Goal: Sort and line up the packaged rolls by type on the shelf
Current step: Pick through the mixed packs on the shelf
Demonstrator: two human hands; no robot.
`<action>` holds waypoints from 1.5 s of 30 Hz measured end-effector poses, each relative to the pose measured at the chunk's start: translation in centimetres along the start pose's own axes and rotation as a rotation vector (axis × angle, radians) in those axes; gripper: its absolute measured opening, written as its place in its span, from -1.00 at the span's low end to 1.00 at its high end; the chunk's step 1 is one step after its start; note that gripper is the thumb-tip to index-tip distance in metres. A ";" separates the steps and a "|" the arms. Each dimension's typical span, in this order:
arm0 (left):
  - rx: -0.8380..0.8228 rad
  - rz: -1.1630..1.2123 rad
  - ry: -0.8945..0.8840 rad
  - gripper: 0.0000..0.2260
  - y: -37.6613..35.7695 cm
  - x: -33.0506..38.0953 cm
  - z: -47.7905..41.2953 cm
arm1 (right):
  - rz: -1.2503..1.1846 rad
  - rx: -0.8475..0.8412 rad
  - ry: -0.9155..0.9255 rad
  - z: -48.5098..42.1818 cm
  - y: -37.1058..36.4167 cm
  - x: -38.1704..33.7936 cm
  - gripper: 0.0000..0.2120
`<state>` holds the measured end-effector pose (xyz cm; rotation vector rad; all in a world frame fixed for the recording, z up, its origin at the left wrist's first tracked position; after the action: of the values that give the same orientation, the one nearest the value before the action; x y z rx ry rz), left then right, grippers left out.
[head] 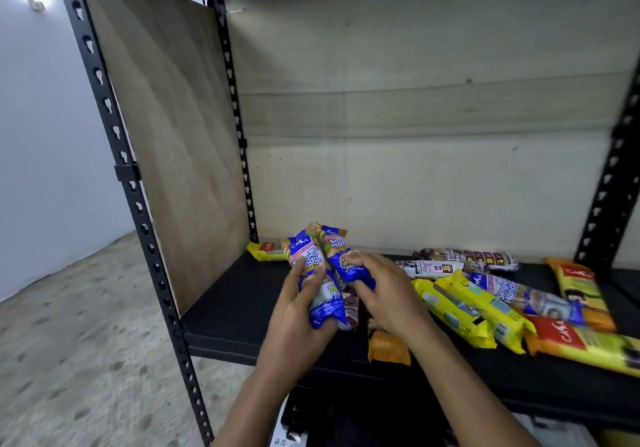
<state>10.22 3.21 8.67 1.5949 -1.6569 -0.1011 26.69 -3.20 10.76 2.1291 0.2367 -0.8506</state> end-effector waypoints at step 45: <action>-0.302 0.058 -0.188 -0.43 -11.1 3.5 -7.0 | 0.207 0.340 -0.046 8.1 10.5 3.0 -0.67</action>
<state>23.66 1.22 8.71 1.3402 -1.7348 -0.4619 29.47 -16.42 11.79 2.3915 -0.1627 -0.8632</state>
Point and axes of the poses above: each hand's wrist, its own z-axis away from the middle knuckle, its own y-axis out of the back of the hand, x = y × z, the point moved 9 cm from there along -z, towards the middle knuckle, and after that the axes turned 9 degrees about -y, right-handed, at the moved point
